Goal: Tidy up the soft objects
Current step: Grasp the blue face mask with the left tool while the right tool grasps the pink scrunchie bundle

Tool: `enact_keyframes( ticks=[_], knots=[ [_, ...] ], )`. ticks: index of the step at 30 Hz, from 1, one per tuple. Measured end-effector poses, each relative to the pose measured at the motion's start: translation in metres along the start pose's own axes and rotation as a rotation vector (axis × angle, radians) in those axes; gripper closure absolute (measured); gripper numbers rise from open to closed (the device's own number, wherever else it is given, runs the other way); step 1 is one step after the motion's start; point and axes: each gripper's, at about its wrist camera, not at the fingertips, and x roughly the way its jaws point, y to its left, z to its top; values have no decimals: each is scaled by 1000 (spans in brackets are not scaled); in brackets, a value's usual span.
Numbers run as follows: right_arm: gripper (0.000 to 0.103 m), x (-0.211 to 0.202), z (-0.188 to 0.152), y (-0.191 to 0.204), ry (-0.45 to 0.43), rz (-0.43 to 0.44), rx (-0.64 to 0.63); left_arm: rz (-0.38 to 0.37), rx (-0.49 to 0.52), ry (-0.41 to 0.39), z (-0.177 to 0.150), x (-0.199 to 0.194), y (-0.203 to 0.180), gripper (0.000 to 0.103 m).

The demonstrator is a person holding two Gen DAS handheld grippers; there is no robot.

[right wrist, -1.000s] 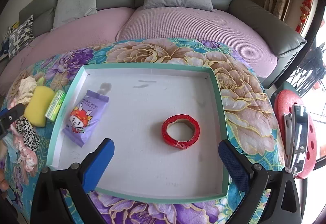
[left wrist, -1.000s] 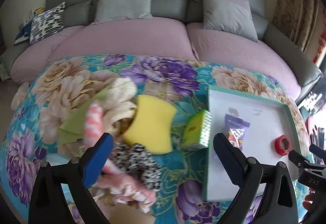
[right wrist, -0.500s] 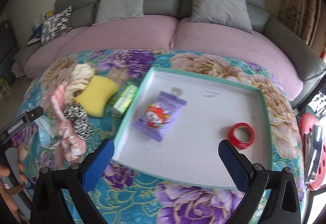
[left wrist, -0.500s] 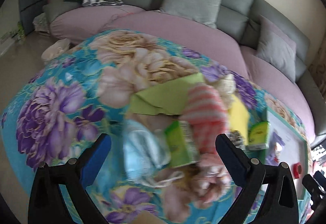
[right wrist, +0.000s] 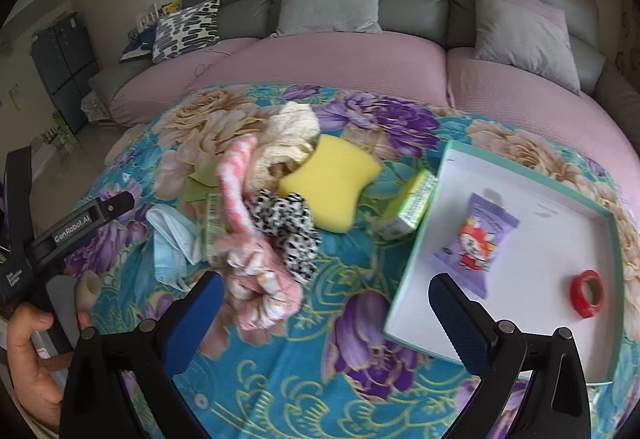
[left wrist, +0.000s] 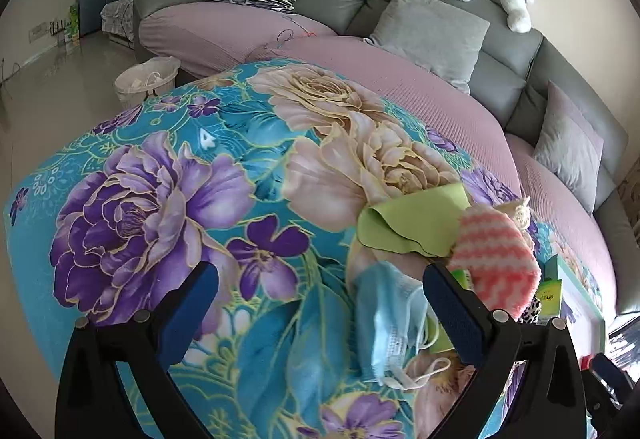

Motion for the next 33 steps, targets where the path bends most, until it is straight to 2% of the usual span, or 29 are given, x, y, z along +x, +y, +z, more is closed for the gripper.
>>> enact_keyframes(
  ticks=[6,13,18,20,21,24,26,29,33],
  knots=[
    [0,25,-4,24,43,27,-52,-41,-17,34,0,6,10,1],
    [0,55,-17,36,98,49,-71,-76,10,127,-8,28,-3,1],
    [0,63,-19,45,105,50,-102,-106,36,152,-12,32,-13,2],
    [6,66,-20,46,109,53,-106,-114,50,154,-14,32,-17,3],
    [10,68,-21,47,113,54,-107,-118,59,157,-14,33,-19,6],
    [13,71,-21,47,109,60,-106,-126,79,184,-18,39,-25,19],
    [18,72,-22,48,107,60,-113,-128,87,204,-21,45,-28,20],
    [19,75,-22,50,110,56,-120,-124,97,229,-24,50,-31,37],
    [28,79,-24,50,120,53,-117,-111,116,227,-26,51,-33,46]
  ],
)
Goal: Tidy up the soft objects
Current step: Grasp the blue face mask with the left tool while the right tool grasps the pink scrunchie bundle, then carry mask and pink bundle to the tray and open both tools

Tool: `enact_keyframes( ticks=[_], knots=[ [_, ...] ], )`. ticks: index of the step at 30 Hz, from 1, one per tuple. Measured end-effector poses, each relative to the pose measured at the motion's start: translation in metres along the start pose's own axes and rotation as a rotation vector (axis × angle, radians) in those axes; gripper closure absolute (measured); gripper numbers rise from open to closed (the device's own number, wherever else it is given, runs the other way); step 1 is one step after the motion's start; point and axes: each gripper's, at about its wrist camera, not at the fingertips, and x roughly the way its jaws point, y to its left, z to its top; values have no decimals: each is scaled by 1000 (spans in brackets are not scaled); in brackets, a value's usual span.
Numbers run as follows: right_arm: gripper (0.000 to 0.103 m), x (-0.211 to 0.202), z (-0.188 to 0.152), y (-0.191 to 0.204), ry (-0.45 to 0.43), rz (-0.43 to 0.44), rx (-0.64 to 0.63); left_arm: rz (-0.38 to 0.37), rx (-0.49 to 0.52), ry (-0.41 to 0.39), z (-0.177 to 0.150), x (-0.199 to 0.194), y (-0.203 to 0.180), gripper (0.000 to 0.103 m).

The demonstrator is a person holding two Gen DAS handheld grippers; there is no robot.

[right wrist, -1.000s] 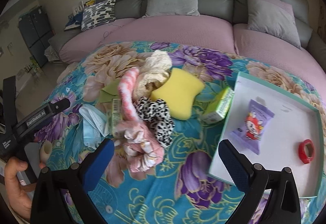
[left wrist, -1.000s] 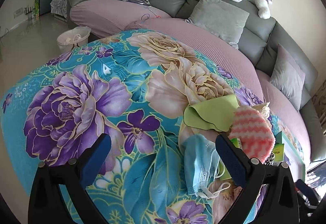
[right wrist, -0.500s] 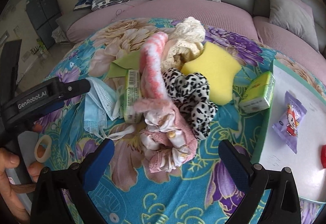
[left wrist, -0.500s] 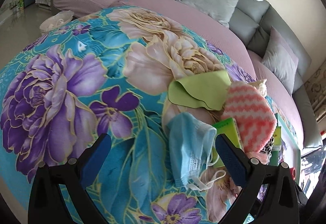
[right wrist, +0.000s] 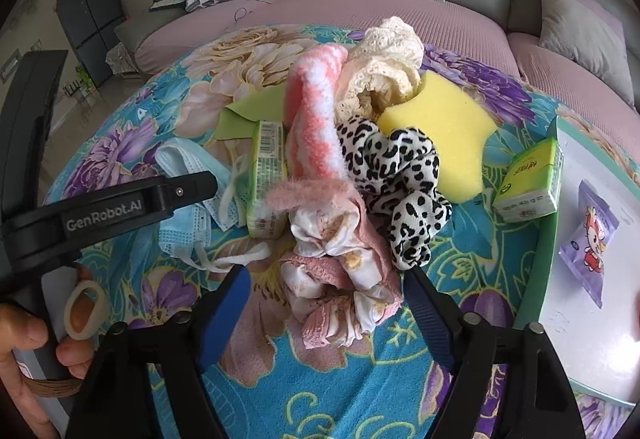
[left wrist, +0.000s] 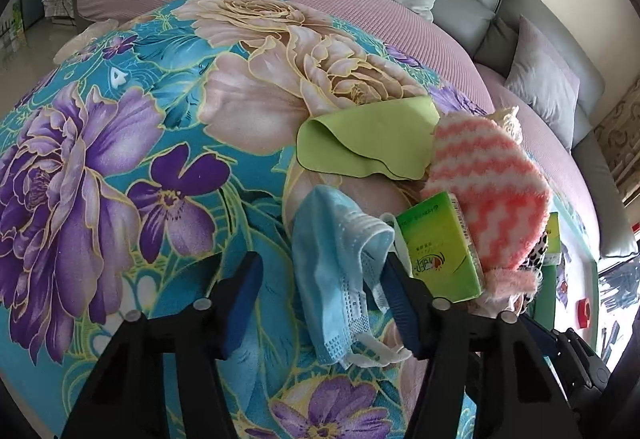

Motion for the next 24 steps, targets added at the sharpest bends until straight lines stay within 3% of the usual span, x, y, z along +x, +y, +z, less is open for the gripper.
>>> enact_keyframes(
  ticks=[4,6,11,16,24],
  knots=[
    [46,3,-2,-2,6,1,14,15,13,8,0,4,-3,58],
    [50,2,-2,-4,0,11,27,8,15,10,-1,5,-3,72],
    [62,-4,-2,-6,-10,22,36,-12,5,-7,0,2,-1,90],
    [73,-14,-4,-4,-29,28,30,-12,-1,-71,2,-13,1,94],
    [77,-48,-7,-8,-112,61,60,5,-1,-197,11,-55,1,95]
  ],
)
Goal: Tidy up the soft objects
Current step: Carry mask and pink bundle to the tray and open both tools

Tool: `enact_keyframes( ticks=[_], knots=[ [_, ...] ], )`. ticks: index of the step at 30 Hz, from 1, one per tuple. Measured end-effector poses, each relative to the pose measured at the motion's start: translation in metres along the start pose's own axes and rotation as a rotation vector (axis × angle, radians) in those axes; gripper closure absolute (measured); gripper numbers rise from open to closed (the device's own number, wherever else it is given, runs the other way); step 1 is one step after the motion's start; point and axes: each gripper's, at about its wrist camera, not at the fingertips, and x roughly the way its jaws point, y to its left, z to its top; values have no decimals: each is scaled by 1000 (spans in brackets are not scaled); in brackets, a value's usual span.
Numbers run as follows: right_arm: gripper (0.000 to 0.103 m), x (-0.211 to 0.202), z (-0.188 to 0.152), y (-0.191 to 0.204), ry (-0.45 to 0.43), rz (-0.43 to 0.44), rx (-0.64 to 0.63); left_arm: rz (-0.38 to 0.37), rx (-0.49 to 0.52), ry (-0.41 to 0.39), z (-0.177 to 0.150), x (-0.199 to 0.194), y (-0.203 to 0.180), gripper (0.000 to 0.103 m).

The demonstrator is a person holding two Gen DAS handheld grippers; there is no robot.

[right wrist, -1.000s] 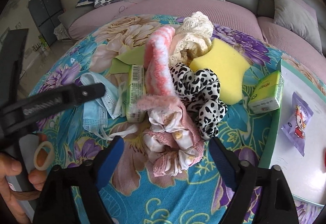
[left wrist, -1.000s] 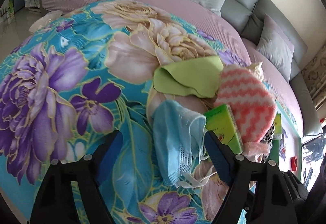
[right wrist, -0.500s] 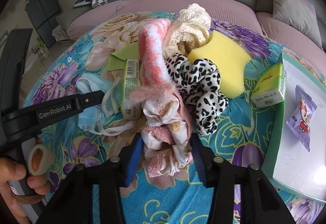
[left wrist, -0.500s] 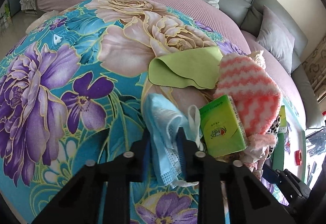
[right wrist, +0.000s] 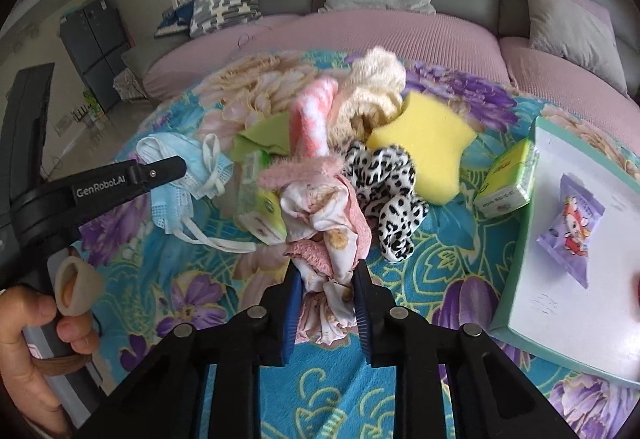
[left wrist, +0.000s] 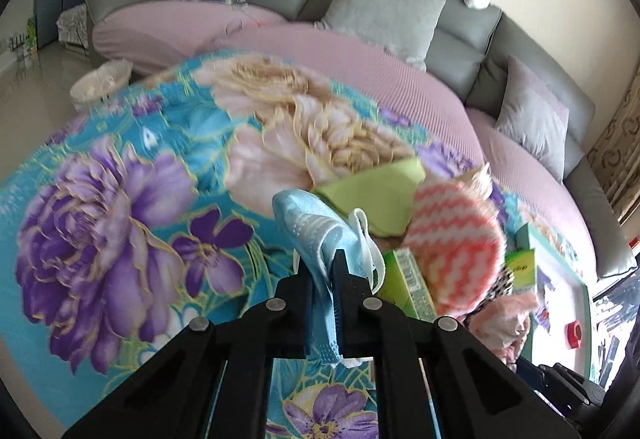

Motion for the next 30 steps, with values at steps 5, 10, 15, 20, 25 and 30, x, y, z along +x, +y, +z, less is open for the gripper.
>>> enact_keyframes(
  ticks=[5,10,15,20,25,30],
  knots=[
    [77,-29,6,-8,-94,-6,36,-14,15,-92,10,-28,-8,95],
    [77,-44,14,-36,-165,-94,124,-65,67,-132,13,-41,-36,95],
    [77,-56,14,-73,-200,-239,202,-154,159,-113,8,-41,-80,95],
    [77,-68,9,-124,-190,-377,329,-244,241,-91,3,-42,-125,95],
    [77,-87,-7,-176,-194,-469,483,-321,305,-55,-3,-37,-167,95],
    [77,-108,-29,-211,-206,-563,571,-354,381,-27,-17,-30,-204,95]
  ],
)
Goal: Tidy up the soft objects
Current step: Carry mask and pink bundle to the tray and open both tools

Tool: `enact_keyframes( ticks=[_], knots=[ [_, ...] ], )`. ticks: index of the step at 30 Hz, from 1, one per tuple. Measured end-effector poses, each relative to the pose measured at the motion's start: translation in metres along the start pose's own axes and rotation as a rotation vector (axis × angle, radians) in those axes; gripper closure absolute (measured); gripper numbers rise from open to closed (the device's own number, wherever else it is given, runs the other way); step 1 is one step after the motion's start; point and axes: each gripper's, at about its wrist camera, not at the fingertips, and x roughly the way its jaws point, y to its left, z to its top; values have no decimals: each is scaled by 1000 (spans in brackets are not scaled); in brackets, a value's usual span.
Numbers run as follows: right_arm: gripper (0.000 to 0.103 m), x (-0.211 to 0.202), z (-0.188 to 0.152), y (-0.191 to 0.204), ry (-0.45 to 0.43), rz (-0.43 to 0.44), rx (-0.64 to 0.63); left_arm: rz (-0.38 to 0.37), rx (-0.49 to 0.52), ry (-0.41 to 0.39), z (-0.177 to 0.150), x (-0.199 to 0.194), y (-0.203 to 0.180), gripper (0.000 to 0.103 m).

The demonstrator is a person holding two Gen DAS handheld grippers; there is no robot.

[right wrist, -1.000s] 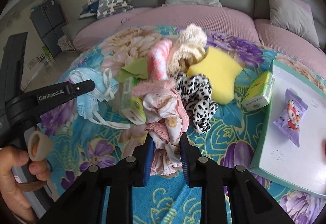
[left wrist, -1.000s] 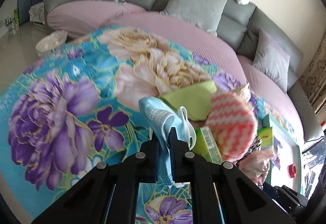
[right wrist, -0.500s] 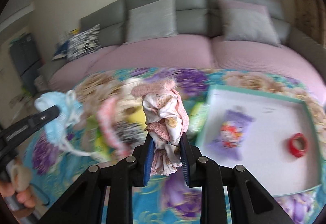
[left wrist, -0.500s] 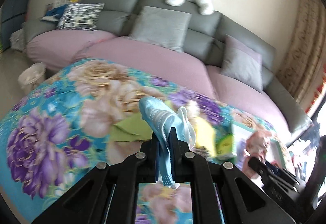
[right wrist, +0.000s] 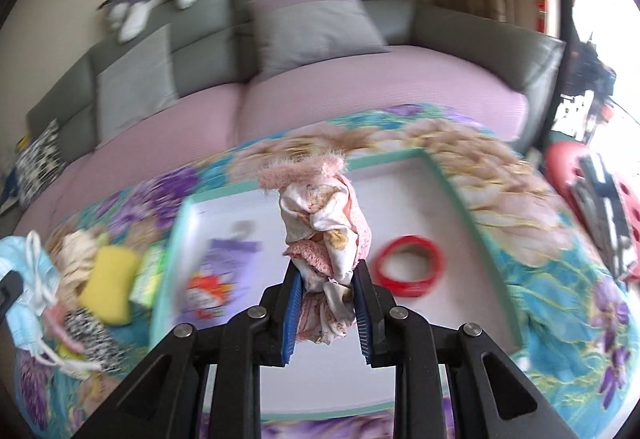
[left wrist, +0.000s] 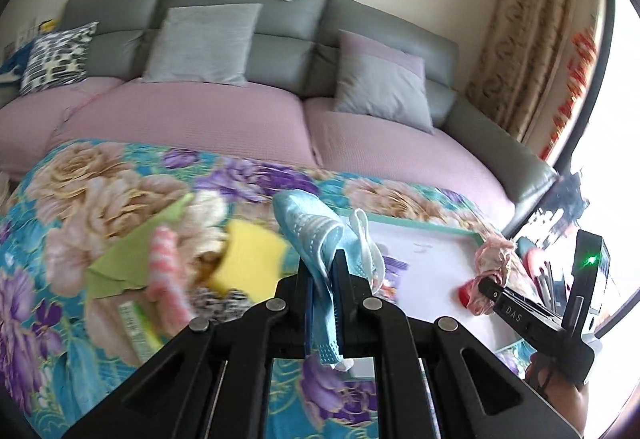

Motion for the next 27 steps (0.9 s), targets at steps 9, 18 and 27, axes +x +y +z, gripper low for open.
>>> enact_keyframes(
  ticks=[9,18,27],
  knots=[
    [77,-4,-2,-57,2,-85,95,-78,144,58,-4,38,-67,94],
    [77,15,-12,-74,75,-46,137,-86,201,259,-42,107,-95,94],
    [77,34,-21,-76,143,-39,140,-9,210,327,-58,144,-90,94]
  ],
)
